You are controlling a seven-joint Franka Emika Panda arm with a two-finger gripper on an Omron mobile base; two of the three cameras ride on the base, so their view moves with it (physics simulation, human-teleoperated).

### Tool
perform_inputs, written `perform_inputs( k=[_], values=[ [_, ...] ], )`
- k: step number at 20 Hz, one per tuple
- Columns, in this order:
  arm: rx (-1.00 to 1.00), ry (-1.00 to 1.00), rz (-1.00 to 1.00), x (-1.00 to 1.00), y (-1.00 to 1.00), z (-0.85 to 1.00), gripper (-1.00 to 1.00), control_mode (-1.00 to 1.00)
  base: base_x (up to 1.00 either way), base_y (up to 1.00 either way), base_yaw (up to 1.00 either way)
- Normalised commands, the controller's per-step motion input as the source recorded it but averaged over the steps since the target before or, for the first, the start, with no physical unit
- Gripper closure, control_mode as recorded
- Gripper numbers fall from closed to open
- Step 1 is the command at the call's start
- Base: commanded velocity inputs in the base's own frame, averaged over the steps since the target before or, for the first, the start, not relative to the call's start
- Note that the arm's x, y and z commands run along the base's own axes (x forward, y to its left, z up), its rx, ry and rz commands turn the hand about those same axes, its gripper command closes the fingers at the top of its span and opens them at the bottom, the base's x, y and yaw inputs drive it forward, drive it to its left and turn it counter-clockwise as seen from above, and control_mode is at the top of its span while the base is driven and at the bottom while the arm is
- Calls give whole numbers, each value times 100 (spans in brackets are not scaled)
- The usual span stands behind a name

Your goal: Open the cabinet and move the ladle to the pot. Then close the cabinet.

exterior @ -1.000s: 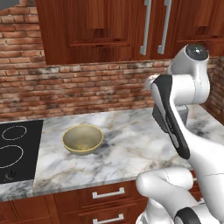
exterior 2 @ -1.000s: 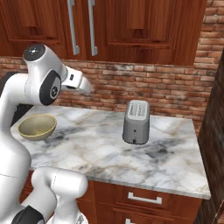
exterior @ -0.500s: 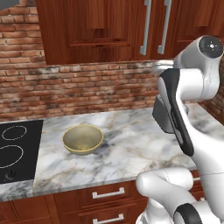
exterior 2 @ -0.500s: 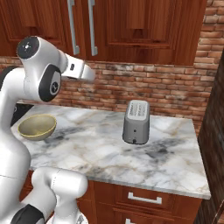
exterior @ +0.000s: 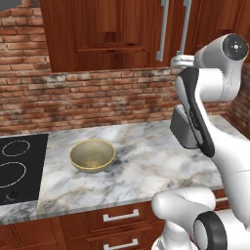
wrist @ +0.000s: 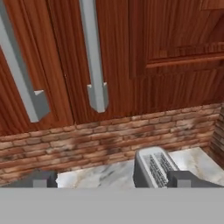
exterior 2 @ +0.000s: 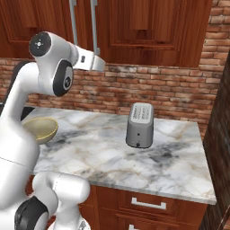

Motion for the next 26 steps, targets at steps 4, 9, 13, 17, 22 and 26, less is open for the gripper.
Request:
perform_inputs(
  k=[4,9,13,17,22,26],
  values=[
    [0,0,0,44,-1,41,-100,-100,0,0,0],
    [0,1,0,49,0,32,-100,-100,0,0,0],
    [0,0,0,47,-2,14,-100,-100,0,0,0],
    [1,0,0,45,-10,2,-100,-100,0,0,0],
    [2,0,0,52,-13,0,-100,-100,0,0,0],
    [0,0,0,49,-9,0,-100,-100,0,0,0]
  ],
)
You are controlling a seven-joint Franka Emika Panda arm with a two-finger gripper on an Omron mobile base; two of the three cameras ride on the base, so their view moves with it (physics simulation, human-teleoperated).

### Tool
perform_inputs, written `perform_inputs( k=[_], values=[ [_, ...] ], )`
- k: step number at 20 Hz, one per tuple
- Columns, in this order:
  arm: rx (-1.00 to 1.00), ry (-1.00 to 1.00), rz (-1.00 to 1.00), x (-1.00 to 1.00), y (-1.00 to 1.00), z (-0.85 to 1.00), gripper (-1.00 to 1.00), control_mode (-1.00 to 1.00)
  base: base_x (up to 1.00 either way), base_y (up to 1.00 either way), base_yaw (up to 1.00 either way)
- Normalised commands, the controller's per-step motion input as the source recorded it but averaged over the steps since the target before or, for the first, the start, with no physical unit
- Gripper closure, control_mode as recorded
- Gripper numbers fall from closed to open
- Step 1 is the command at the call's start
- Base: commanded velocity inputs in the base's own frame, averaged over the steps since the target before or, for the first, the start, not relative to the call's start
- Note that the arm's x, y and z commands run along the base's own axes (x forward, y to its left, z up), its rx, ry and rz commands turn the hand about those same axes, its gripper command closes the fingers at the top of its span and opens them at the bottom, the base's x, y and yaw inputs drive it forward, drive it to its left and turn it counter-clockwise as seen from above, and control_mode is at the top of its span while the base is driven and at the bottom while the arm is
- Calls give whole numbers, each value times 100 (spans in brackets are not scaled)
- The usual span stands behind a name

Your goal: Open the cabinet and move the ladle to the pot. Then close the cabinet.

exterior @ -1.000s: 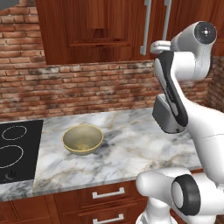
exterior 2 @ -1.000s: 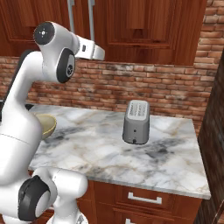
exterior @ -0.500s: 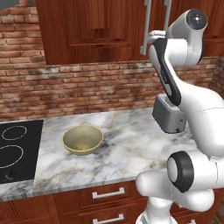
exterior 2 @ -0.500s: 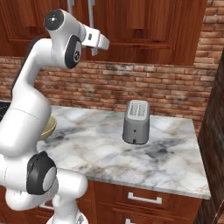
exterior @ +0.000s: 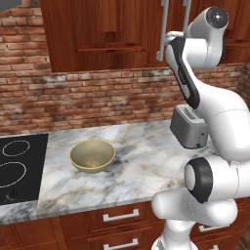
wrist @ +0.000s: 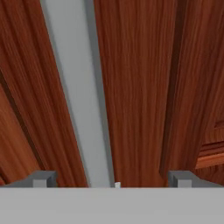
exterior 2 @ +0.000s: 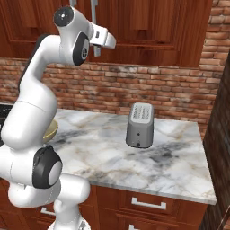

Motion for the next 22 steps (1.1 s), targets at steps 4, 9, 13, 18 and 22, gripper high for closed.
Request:
perform_inputs(
  k=[4,9,13,18,22],
  values=[
    [0,0,0,49,-11,0,-100,-100,0,0,0],
    [0,-6,0,36,-6,0,100,-100,0,0,0],
    [0,-13,0,31,-34,-6,100,-100,0,0,0],
    [0,-12,0,13,-74,-2,100,-100,0,0,0],
    [0,-7,0,-17,-94,0,100,-100,0,0,0]
  ],
)
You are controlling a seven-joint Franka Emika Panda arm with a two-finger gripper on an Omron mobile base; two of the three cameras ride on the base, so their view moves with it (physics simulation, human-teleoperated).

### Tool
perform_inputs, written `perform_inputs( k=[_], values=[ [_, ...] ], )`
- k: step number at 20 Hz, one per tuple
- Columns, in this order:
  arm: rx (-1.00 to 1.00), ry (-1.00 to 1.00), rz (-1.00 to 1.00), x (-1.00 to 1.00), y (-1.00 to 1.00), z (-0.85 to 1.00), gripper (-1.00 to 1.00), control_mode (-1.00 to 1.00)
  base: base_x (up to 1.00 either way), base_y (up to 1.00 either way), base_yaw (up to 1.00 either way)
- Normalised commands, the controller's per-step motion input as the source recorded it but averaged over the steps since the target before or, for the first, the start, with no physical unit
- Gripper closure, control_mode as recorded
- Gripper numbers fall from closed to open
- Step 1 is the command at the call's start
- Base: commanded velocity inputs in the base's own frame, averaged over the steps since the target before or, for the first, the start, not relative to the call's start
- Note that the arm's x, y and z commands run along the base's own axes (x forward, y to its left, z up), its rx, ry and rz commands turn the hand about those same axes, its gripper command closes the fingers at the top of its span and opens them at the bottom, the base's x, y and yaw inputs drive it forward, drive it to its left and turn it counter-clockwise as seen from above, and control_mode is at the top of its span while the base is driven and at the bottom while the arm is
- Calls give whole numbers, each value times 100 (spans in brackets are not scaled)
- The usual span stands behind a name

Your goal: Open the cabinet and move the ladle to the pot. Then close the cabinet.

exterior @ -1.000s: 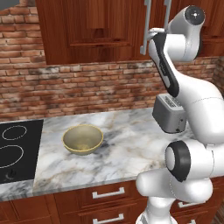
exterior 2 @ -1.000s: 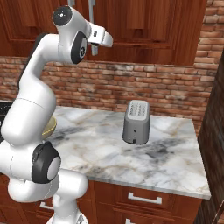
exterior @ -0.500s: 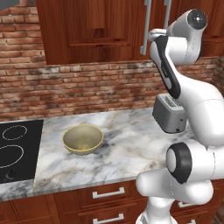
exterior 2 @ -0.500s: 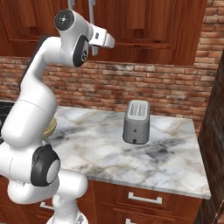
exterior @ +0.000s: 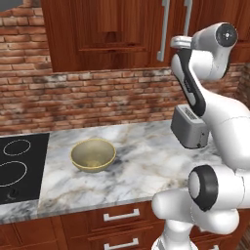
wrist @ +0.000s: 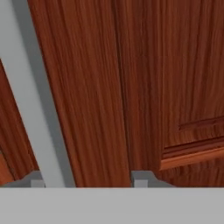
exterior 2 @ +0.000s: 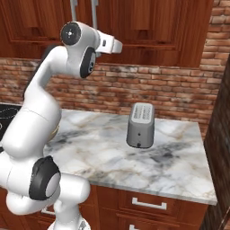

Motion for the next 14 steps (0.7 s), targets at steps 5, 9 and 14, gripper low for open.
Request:
perform_inputs(
  k=[5,9,14],
  values=[
    [0,0,0,-68,-100,0,100,-100,0,0,0],
    [0,0,0,-95,-100,0,100,-100,0,0,0],
    [0,0,0,-100,-100,0,100,-100,0,0,0]
  ],
)
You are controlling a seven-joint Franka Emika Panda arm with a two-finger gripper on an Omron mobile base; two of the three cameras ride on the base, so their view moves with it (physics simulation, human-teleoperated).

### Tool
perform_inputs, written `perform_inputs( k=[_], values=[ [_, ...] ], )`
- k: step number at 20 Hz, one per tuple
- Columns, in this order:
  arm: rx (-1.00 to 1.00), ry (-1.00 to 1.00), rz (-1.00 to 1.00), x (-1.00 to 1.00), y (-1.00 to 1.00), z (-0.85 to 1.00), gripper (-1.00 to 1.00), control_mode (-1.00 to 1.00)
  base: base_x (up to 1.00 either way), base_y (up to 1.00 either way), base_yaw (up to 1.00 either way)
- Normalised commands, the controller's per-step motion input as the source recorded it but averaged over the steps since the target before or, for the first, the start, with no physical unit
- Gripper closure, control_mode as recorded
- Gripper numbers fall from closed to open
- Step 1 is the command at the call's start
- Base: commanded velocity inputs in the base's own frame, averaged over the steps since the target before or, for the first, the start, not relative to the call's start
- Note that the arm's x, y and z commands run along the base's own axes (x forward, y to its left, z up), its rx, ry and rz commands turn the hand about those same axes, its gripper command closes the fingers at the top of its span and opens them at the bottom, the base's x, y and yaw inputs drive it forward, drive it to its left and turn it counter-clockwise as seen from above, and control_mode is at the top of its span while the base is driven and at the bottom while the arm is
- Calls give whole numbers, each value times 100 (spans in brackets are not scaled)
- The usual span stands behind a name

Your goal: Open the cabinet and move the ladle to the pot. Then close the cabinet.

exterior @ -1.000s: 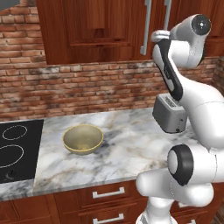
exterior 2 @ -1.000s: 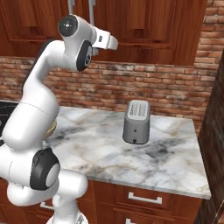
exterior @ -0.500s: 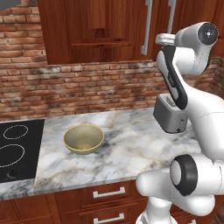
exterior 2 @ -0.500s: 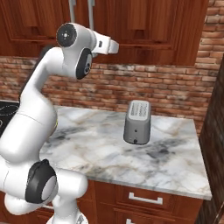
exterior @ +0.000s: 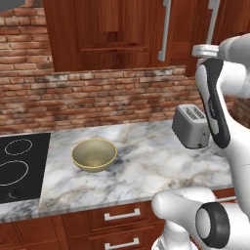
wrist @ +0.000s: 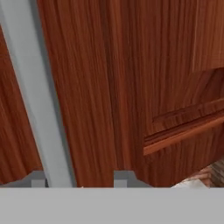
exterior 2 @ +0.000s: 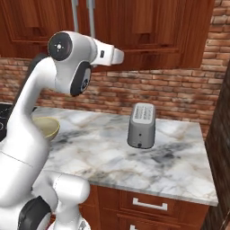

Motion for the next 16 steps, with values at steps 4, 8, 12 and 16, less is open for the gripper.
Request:
perform_inputs(
  k=[4,8,12,16],
  values=[
    [0,0,0,-100,-100,0,100,-100,0,0,0],
    [0,0,0,-100,-100,0,100,-100,0,0,0],
    [0,0,0,-100,-100,-1,100,-100,0,0,0],
    [0,0,0,-86,-100,-11,100,-100,0,0,0]
  ],
)
